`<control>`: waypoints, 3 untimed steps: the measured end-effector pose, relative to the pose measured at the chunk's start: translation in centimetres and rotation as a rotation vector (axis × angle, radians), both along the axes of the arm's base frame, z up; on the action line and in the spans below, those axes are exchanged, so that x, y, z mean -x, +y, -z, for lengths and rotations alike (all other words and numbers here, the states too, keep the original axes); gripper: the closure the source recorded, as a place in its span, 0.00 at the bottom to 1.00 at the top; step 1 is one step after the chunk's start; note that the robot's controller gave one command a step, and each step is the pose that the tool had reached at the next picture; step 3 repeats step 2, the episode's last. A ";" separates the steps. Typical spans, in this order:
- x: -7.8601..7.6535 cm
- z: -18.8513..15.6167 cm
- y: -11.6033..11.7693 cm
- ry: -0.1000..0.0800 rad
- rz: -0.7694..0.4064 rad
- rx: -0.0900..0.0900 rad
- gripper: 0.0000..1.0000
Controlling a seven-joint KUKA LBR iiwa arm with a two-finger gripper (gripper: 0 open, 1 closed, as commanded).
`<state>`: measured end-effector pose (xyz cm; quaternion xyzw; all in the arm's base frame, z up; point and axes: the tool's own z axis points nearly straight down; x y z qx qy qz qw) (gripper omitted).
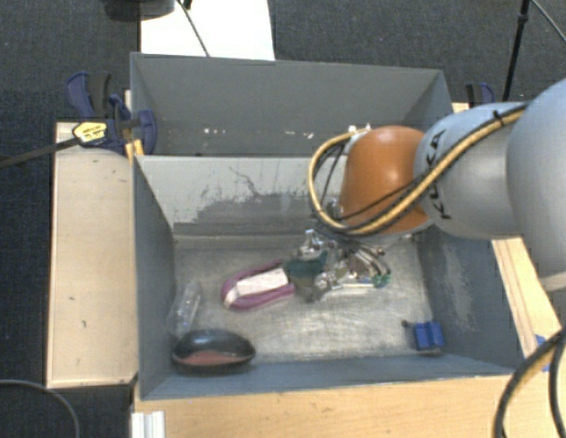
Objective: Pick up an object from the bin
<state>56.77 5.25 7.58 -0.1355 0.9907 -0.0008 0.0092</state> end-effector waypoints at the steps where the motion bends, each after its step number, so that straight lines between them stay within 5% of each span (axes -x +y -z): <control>1: -1.1 -14.5 -3.0 0.008 -0.176 0.003 1.00; 3: -1.0 -14.1 -2.9 0.016 -0.176 0.001 1.00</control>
Offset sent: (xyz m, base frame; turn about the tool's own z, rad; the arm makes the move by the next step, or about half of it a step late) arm 0.0090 -0.0288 0.1404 -0.1781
